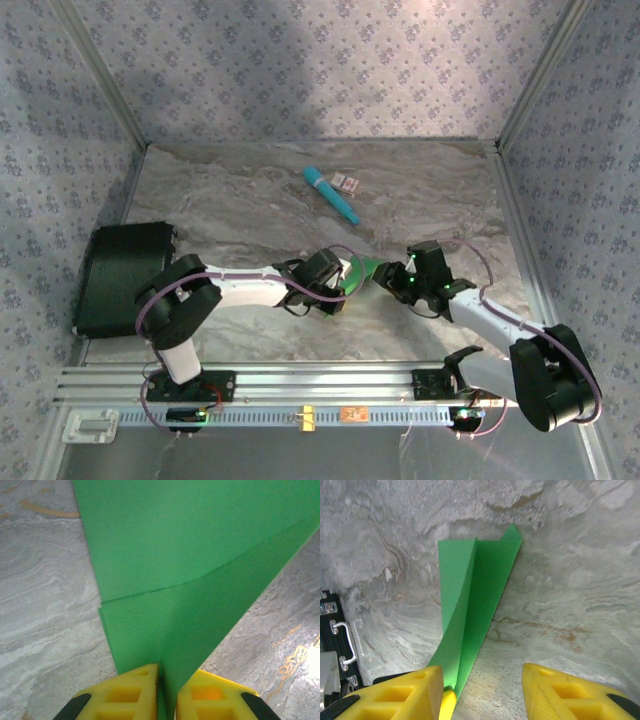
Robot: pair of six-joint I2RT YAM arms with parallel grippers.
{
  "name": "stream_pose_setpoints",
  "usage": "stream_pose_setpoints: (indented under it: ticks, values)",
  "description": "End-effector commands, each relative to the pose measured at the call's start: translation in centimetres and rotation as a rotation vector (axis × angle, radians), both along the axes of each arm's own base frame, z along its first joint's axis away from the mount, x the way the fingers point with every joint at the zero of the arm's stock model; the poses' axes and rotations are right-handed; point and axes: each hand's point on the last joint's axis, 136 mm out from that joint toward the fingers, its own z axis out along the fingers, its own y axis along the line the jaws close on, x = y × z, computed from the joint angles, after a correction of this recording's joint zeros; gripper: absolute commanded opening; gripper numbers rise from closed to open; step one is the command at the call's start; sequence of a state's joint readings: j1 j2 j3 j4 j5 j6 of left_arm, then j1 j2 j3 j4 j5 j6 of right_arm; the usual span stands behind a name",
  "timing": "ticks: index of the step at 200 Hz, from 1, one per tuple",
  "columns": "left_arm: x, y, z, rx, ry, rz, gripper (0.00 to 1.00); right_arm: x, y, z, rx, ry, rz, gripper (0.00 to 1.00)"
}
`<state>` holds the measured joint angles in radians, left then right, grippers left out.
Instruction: Fold a paper plane with a square sheet of paper (pick it up from the middle)
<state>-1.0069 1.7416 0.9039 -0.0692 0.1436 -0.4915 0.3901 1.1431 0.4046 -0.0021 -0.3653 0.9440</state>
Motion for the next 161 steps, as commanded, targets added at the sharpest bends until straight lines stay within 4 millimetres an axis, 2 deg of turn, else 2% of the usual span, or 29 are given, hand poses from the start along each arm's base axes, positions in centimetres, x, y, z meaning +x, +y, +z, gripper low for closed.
stream_pose_setpoints:
  ticks: [1,84,120,161]
  values:
    - [0.0,-0.3,0.8,-0.033,0.0,-0.009,0.16,0.0,1.0,0.1,0.008,-0.018,0.05,0.46]
    - [0.4,-0.7,2.3,-0.06,-0.036,-0.021,0.16,0.3,2.3,-0.3,0.014,-0.007,0.075,0.42]
    - [0.4,-0.6,2.0,-0.049,-0.033,-0.021,0.11,0.2,2.8,-0.7,0.012,0.007,0.084,0.41]
    - [0.4,-0.7,1.9,-0.05,-0.03,-0.019,0.13,0.2,2.8,-0.9,0.007,0.01,0.083,0.41]
